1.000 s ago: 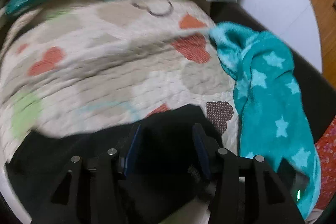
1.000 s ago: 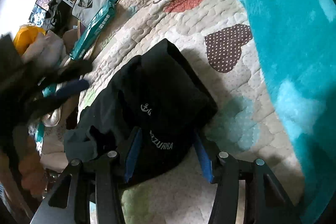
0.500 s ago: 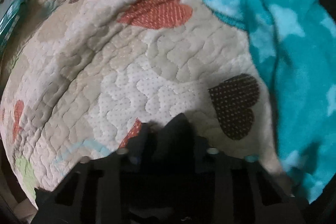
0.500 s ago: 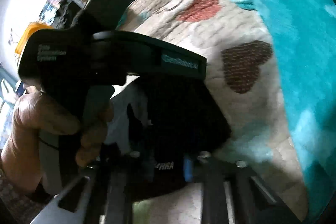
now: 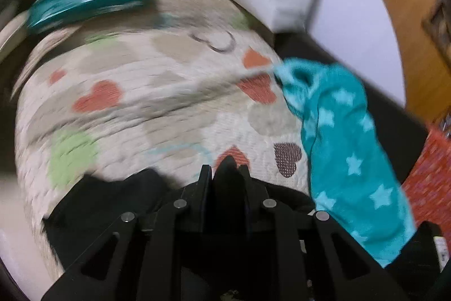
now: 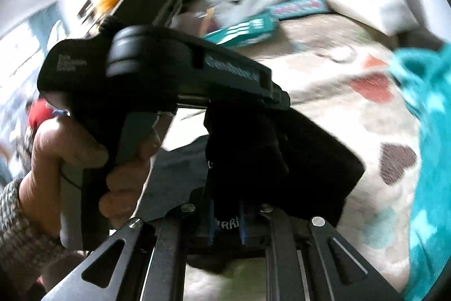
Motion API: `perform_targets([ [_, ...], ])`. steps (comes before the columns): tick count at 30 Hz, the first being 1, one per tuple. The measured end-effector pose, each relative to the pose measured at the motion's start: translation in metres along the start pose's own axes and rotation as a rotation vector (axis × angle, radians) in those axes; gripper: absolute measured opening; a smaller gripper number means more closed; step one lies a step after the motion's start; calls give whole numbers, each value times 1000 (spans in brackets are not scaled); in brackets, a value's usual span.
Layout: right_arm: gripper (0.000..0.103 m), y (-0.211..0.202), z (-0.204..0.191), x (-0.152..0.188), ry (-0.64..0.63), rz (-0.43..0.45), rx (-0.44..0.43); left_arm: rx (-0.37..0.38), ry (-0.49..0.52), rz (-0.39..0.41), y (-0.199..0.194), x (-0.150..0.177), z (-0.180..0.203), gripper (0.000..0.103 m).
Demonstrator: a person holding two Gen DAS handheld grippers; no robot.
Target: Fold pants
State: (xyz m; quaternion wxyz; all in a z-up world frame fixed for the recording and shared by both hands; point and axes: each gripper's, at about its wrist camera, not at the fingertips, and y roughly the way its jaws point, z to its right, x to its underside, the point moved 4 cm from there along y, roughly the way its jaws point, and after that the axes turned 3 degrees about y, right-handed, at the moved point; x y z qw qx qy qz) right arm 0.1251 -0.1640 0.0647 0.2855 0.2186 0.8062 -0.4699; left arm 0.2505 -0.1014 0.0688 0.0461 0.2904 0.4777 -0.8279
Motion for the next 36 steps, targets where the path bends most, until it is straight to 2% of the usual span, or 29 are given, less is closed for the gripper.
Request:
perform_targets([
  [6,14,42,-86,15,-237,-90,-9,58,-222,122,-53,44,-95,16],
  [11,14,100,-144,54,-479,-166,58,94,-398,165,-57,80,-166,16],
  [14,14,125,-159,74,-588,-177,111,113,-496,183,-54,96,-198,13],
  [16,17,135,-165,86,-635,-178,137,97,-546,173,-51,104,-213,13],
  [19,29,139,-169,94,-629,-186,138,75,-608,173,-48,110,-225,13],
  [22,52,137,-174,98,-628,-189,117,40,-672,163,-48,118,-231,15],
  [25,64,119,-184,99,-671,-187,83,-12,-699,147,-57,123,-229,16],
  [28,65,88,-181,101,-699,-181,43,-148,-720,104,-72,135,-234,16],
  [31,65,57,-162,90,-672,-185,18,-280,-711,157,-98,140,-237,16],
  [33,65,39,-146,75,-614,-166,18,-314,-666,213,-110,136,-228,16],
  [36,65,22,-119,45,-488,-103,73,-272,-591,267,-110,125,-200,20],
])
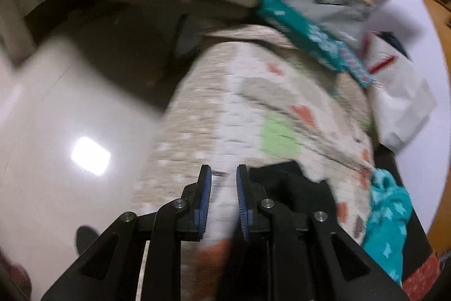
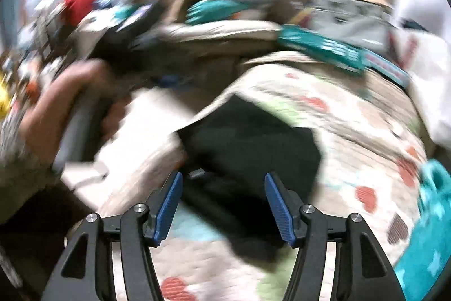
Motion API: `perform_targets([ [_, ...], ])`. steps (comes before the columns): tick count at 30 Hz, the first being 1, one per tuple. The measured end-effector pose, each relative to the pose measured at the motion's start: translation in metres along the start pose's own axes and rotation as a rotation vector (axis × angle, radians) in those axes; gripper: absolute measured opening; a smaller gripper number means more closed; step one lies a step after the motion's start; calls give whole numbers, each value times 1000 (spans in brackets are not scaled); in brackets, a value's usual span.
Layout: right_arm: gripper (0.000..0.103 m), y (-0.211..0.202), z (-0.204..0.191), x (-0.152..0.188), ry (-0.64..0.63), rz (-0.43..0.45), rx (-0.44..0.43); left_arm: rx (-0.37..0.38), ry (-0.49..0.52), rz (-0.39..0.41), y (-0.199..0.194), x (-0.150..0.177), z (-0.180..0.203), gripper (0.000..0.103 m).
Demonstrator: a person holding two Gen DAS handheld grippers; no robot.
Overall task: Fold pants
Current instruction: 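Grasp the pants end with the left gripper while the right gripper holds the bundle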
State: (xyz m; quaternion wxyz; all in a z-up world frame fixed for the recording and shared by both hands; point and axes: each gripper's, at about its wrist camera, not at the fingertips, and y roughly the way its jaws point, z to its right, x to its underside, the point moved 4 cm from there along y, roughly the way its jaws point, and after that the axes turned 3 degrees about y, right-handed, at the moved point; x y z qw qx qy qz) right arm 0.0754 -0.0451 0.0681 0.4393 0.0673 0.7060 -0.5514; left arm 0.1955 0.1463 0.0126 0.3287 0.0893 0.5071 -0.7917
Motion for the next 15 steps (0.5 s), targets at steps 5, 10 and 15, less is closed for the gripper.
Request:
perform_targets([
  [5,55,31,52,-15,213,-24,41,-79,195,-58,26,24,41,38],
  [10,55,79,48,5,285,-159,-36,-330,314,-219,67,54,19,39],
  [15,58,69,49,7,269,-158,-78,-181,114,-231,44,35,-5,39],
])
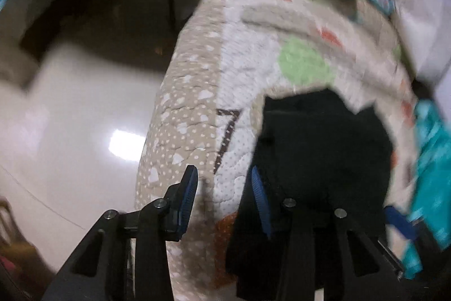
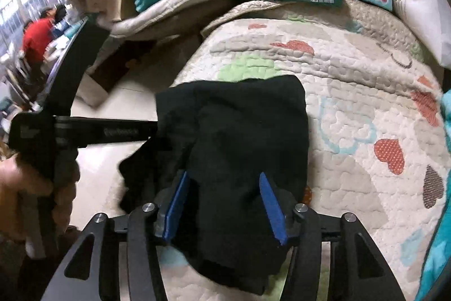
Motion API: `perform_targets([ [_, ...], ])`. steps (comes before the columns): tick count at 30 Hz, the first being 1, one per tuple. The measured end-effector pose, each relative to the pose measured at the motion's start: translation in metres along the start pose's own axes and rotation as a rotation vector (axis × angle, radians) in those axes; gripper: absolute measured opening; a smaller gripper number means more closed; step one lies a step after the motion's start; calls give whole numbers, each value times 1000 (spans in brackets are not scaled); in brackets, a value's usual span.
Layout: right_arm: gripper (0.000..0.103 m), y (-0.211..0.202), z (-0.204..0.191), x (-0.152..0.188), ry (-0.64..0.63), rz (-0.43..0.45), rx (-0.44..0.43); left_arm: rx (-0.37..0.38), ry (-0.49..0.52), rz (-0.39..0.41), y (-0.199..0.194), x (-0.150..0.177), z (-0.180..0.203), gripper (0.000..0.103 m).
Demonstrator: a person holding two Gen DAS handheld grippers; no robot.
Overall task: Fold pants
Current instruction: 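Grasp the pants end with the left gripper while the right gripper holds the bundle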
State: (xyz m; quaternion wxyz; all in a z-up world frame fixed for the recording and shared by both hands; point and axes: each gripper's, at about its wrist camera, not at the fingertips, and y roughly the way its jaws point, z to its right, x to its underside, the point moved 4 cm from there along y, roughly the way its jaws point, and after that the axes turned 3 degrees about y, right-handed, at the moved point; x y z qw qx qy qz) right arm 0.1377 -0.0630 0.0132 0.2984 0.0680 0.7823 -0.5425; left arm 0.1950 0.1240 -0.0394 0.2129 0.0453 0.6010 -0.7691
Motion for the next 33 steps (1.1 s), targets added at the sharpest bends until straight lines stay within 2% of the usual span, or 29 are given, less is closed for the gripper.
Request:
perform_targets([
  [2,63,-14,12,-6,33,27,-14,90,-105,23,-9,-3,-15,43],
  [5,71,-27,37,-18,100,70,-1,174,-202,49,-15,-3,-27,47],
  [7,71,-28,53,-25,163,74,-13,240,-238,49,-17,-1,-22,47],
  [9,71,-25,70,-39,246,83,-34,253,-222,40,-17,1,-13,47],
  [11,71,-14,78,-61,277,65,-75,179,-152,49,-15,5,-1,47],
  [13,71,-1,81,-76,275,35,-87,40,-37,34,-7,13,11,47],
  [14,70,14,81,-85,261,-6,-105,-26,15,16,0,19,16,48],
  [15,69,26,80,-90,249,-53,-108,-59,43,7,3,23,16,48],
  [17,12,54,76,-95,190,-158,-47,-106,91,-1,10,29,18,48],
  [19,12,70,79,-100,143,-197,57,-99,101,0,8,29,16,48],
  [21,12,72,88,-110,157,-157,182,-38,39,-20,5,27,7,48],
  [22,13,67,90,-113,146,-121,246,36,-21,-22,2,25,-1,48],
  [23,16,60,90,-114,143,-90,251,90,-65,-23,0,22,-6,48],
  [24,21,52,90,-112,160,-66,203,136,-106,-19,-3,18,-12,48],
  [25,42,42,92,-107,194,-53,140,182,-144,-4,-6,15,-18,48],
  [26,68,33,94,-101,228,-33,91,227,-170,12,-9,13,-20,48],
  [27,74,26,97,-96,255,-10,52,286,-197,31,-12,11,-19,49],
  [28,79,18,98,-88,285,13,9,353,-225,47,-14,10,-17,52],
  [30,79,14,99,-75,333,9,-77,429,-244,61,-16,11,-12,54],
  [33,79,15,102,-56,403,-10,-163,442,-205,96,-17,11,-2,56],
])
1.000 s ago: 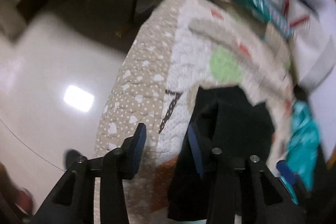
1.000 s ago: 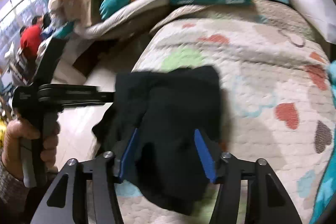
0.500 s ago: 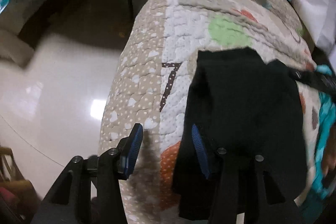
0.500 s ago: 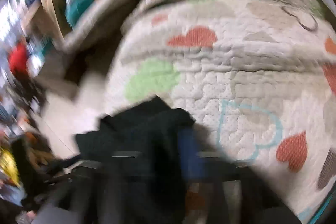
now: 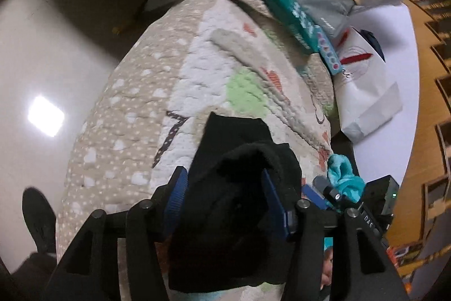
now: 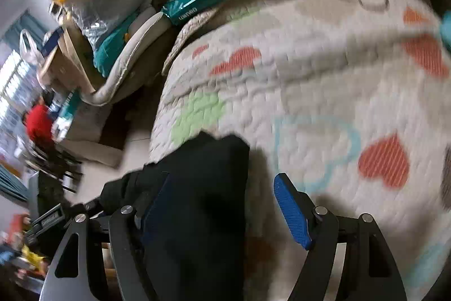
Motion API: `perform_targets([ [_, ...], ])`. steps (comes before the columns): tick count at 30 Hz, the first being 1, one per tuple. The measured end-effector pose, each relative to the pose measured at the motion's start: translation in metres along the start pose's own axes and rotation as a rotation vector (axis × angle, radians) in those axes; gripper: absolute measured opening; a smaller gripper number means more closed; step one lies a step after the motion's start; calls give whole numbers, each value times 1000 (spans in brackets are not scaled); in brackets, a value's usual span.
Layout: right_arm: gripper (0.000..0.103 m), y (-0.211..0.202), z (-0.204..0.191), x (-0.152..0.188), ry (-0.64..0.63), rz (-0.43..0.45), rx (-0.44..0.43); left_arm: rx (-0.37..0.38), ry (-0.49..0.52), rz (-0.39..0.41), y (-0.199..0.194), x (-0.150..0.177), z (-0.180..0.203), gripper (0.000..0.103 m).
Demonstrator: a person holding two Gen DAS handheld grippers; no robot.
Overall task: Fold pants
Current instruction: 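Grasp the pants end with the left gripper while the right gripper holds the bundle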
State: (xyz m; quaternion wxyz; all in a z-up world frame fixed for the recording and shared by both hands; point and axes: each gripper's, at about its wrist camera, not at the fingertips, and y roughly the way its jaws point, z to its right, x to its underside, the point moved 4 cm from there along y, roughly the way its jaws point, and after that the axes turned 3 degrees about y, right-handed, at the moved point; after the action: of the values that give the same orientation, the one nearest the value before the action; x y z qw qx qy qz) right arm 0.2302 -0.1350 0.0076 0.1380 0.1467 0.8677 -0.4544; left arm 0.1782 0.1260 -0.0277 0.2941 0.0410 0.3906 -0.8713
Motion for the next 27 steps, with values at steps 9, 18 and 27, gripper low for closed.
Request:
perform_targets([
  [9,79,33,-1,21,75,-82,-112,31,-131,83,-16,-8,-19,64],
  [18,80,51,-4,27,73,-111,-142,-56,10,-121,33,23,1,69],
  [27,74,61,0,25,143,-123,-218,-95,202,-84,55,38,25,88],
])
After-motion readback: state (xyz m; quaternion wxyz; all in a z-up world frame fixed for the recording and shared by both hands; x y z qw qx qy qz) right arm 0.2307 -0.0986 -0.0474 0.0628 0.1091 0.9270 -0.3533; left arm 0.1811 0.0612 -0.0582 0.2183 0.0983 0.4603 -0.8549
